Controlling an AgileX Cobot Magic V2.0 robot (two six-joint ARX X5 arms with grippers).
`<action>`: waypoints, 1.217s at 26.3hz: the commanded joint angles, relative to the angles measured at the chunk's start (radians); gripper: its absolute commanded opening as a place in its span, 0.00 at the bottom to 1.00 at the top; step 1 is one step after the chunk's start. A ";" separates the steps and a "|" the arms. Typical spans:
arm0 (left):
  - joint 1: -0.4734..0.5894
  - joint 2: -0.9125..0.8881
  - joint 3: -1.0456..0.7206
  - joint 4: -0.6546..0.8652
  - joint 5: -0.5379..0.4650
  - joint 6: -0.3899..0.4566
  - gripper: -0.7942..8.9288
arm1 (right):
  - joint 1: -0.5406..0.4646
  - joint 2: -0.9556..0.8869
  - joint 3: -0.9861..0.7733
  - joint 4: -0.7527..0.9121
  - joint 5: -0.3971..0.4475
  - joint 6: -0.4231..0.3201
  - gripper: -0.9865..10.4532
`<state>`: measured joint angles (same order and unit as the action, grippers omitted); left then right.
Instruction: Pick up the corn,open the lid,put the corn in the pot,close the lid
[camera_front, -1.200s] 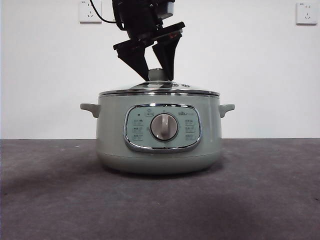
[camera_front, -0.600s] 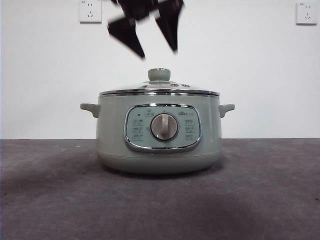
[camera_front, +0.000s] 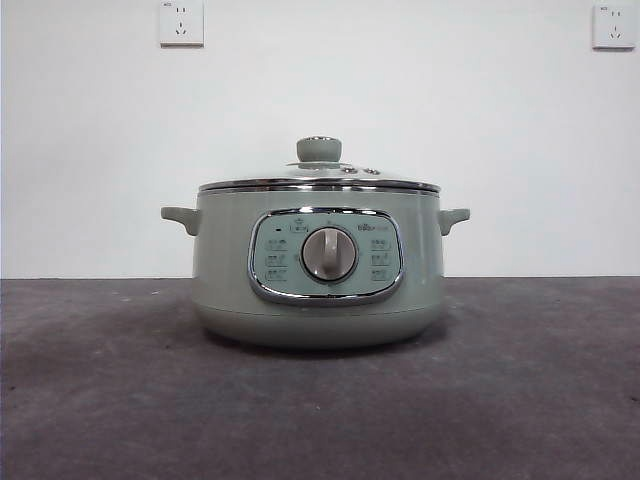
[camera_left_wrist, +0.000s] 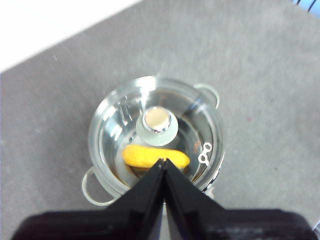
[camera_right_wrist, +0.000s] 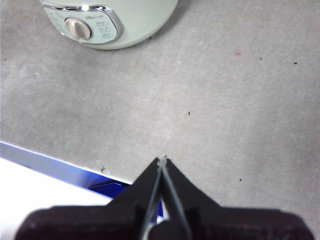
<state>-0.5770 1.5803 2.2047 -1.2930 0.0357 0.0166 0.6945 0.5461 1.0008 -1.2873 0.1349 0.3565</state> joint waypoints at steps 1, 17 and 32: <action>0.002 -0.015 -0.003 0.008 -0.003 -0.020 0.08 | 0.002 0.000 -0.007 0.002 0.005 0.010 0.09; 0.188 -0.112 -0.105 0.014 -0.004 0.256 0.08 | 0.002 0.000 -0.007 0.002 0.005 0.010 0.09; 0.471 -0.919 -1.519 1.076 0.073 0.031 0.08 | 0.002 0.000 -0.007 0.002 0.015 0.010 0.09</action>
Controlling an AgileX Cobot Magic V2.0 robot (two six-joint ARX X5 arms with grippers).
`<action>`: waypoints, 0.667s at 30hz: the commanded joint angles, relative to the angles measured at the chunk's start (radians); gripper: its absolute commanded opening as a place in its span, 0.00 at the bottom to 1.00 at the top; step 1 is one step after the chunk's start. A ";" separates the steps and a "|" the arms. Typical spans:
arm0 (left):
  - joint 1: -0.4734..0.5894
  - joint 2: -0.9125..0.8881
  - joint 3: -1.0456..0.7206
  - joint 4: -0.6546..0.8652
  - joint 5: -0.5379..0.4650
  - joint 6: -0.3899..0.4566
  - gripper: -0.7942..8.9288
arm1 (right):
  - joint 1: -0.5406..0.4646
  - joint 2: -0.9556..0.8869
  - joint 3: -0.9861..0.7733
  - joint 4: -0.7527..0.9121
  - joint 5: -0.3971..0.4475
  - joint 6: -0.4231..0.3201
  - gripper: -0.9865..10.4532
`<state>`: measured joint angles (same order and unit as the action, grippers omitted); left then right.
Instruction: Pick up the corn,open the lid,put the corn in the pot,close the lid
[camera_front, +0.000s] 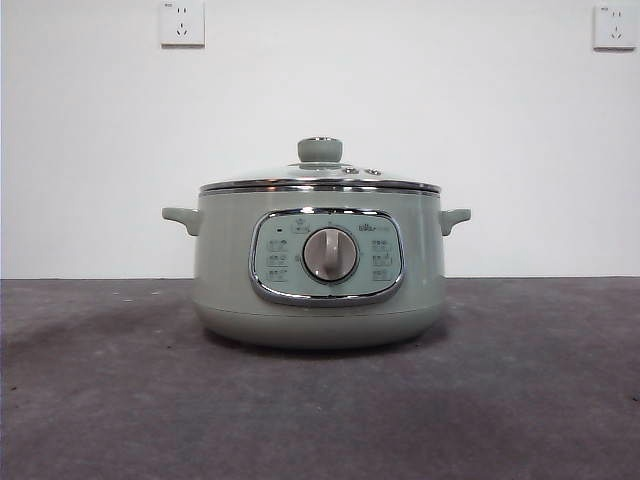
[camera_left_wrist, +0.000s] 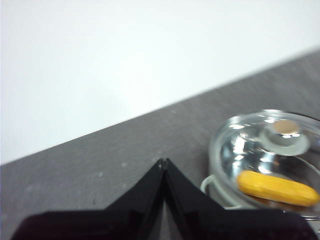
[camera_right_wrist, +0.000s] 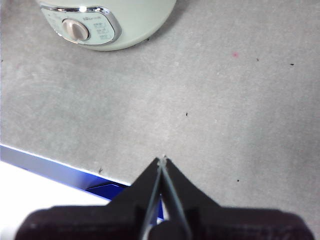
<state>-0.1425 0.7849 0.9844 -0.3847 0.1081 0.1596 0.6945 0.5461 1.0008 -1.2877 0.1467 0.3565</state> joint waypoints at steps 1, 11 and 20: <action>0.055 -0.186 -0.404 0.228 -0.005 -0.140 0.08 | 0.002 0.000 -0.007 0.002 0.003 0.010 0.09; 0.135 -0.643 -0.918 0.295 -0.004 -0.212 0.08 | 0.002 0.000 -0.007 0.002 0.003 0.010 0.09; 0.135 -0.765 -0.977 0.216 -0.064 -0.207 0.08 | 0.002 0.000 -0.007 0.002 0.003 0.010 0.09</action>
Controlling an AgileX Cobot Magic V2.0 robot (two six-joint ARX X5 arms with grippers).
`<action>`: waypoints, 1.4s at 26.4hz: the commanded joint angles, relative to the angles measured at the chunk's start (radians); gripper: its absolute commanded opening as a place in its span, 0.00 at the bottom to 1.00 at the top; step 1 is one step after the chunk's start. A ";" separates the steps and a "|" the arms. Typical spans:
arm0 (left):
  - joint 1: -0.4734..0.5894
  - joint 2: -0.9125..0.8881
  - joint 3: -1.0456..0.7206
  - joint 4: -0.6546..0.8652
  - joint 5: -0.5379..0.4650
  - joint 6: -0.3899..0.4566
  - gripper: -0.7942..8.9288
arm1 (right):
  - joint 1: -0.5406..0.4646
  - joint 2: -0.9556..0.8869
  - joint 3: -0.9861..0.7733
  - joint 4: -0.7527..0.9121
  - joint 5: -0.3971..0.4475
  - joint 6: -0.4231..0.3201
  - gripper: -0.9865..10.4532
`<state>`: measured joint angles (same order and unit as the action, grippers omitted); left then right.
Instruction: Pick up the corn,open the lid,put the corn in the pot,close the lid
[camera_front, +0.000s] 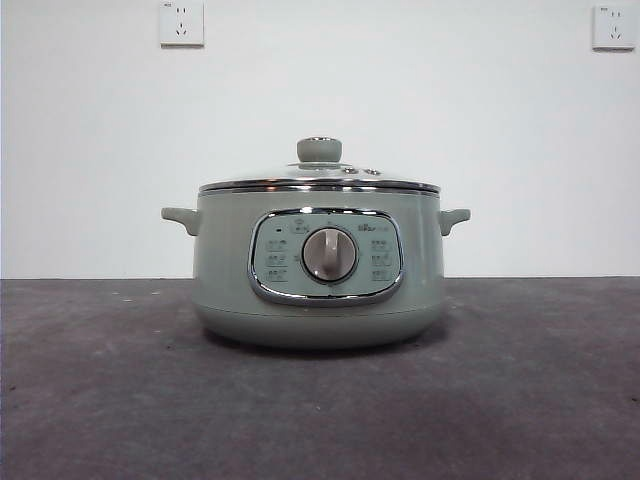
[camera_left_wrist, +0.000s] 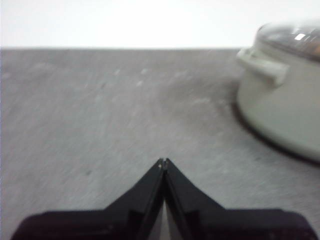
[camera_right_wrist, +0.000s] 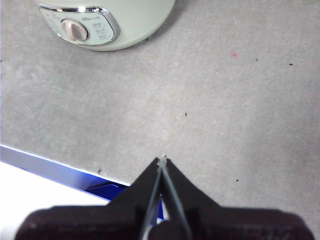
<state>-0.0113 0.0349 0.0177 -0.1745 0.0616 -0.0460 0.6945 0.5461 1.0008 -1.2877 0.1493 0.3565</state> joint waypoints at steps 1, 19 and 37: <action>0.004 -0.024 -0.010 0.006 -0.025 0.000 0.08 | 0.002 0.000 -0.007 0.003 0.001 0.010 0.09; 0.002 -0.013 -0.010 0.008 -0.029 -0.005 0.08 | 0.002 0.000 -0.007 0.002 0.001 0.010 0.09; 0.002 0.020 -0.010 0.008 -0.028 -0.005 0.08 | -0.002 -0.010 -0.007 -0.010 0.208 -0.016 0.09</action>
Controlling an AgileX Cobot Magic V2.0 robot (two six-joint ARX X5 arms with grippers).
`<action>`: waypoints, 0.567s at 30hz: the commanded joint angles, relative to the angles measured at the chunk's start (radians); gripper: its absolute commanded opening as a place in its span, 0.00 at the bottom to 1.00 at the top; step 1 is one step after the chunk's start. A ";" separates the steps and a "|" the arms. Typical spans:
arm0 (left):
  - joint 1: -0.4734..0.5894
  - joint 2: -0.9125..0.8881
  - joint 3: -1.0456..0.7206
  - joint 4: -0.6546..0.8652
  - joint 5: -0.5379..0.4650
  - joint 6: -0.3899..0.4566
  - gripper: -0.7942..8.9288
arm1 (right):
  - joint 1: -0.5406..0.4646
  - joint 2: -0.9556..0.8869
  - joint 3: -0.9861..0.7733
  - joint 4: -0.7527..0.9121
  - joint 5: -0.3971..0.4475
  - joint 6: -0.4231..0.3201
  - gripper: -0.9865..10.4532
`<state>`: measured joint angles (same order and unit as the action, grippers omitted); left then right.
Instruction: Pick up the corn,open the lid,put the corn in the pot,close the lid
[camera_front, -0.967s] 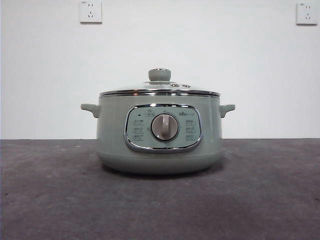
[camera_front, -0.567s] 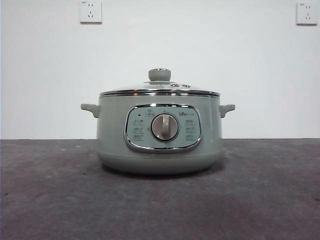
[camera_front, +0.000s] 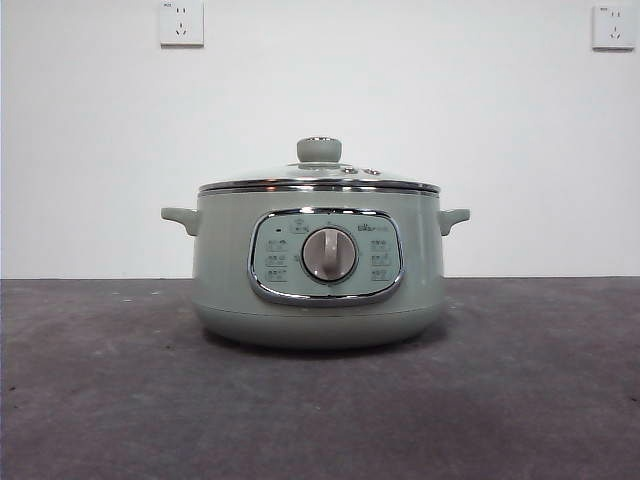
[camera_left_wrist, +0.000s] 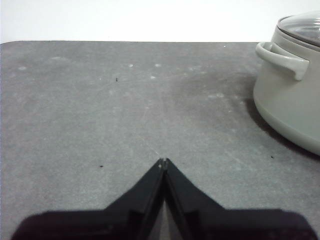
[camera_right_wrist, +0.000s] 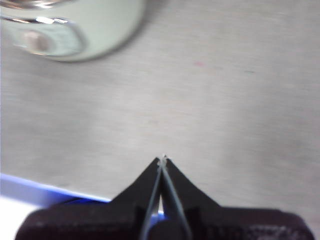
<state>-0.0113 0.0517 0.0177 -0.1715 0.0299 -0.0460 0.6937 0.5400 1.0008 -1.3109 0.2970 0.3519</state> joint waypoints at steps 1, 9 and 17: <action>0.002 0.005 -0.010 0.005 0.003 -0.005 0.08 | -0.002 -0.005 -0.008 0.035 0.106 -0.014 0.09; 0.002 0.013 -0.010 0.005 0.003 -0.005 0.08 | -0.174 -0.155 -0.283 0.709 0.080 -0.337 0.09; 0.002 0.014 -0.010 0.005 0.003 -0.005 0.08 | -0.438 -0.354 -0.758 1.217 -0.201 -0.401 0.09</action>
<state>-0.0113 0.0650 0.0177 -0.1715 0.0303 -0.0460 0.2764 0.1993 0.3016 -0.1230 0.1059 -0.0277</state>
